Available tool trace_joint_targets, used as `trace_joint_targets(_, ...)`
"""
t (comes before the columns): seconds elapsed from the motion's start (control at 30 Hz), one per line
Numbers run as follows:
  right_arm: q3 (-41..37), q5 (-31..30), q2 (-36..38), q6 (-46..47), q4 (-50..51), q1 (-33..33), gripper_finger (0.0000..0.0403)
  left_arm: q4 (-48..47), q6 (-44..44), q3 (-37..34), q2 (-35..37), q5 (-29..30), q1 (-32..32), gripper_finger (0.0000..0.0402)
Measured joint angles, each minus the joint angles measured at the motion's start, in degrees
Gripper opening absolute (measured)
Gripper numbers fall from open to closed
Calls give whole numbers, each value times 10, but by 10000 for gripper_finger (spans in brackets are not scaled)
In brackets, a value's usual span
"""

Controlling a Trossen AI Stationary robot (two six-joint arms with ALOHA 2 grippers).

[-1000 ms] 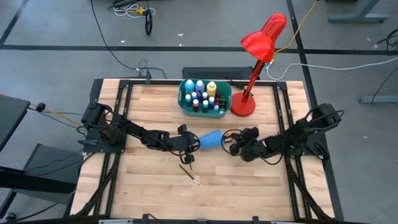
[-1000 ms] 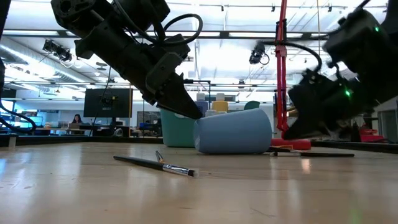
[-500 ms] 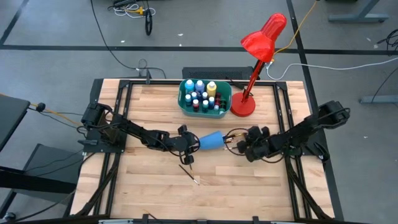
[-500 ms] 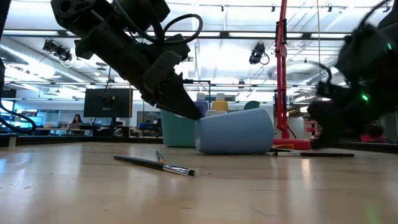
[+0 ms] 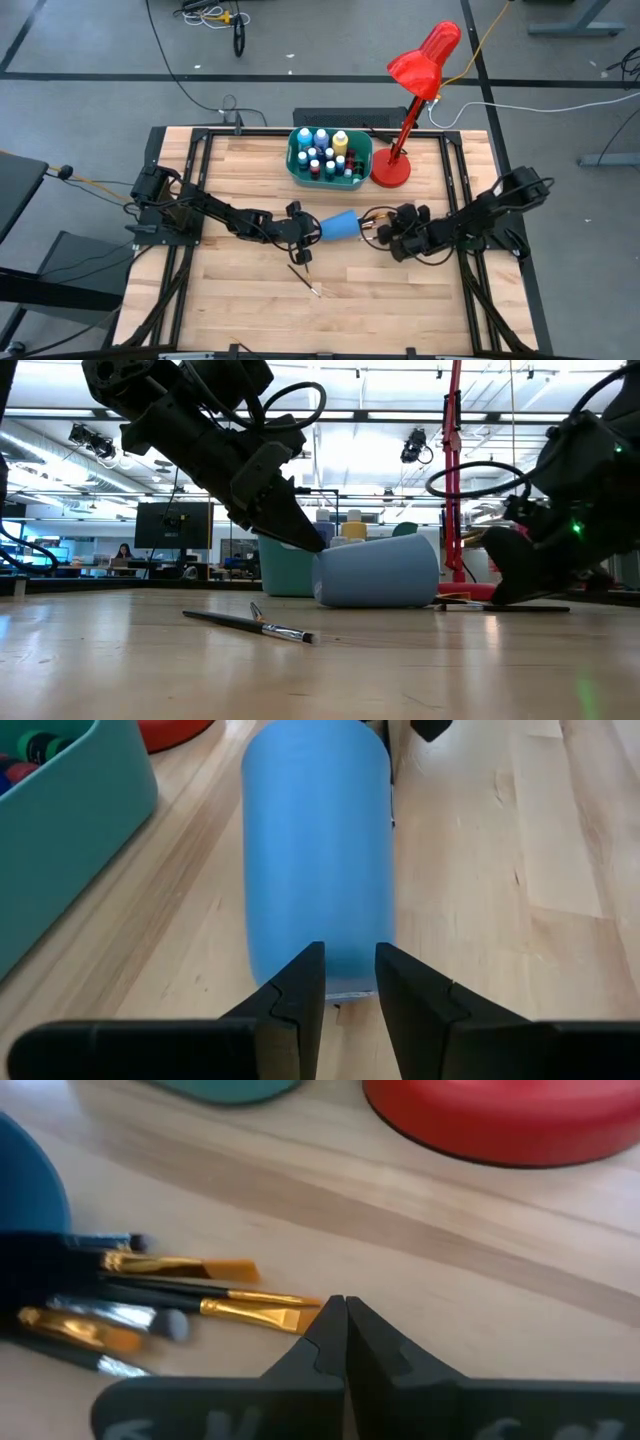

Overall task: Pick & Place Paint Supplies
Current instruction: Adjust the paint brushes in the blue cup

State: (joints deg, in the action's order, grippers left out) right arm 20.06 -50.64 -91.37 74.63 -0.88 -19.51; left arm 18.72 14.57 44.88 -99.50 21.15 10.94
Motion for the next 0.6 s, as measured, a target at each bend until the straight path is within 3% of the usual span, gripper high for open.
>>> trace_joint_targets(0.1, 2, -5, -22, -21, -57, 1, 0, 0, -6, 0, 0, 0, 0, 102)
trace_joint_targets(0.3, 45, 13, -49, -72, -68, 9, 0, 2, -17, 0, 0, 1, 0, 102)
trace_joint_targets(0.43, 83, 70, -51, -144, -82, 9, 0, 2, -20, 0, 0, 3, 0, 102)
trace_joint_targets(0.6, 132, 98, -26, -230, -15, 8, 0, 4, -19, 0, 1, 2, 0, 102)
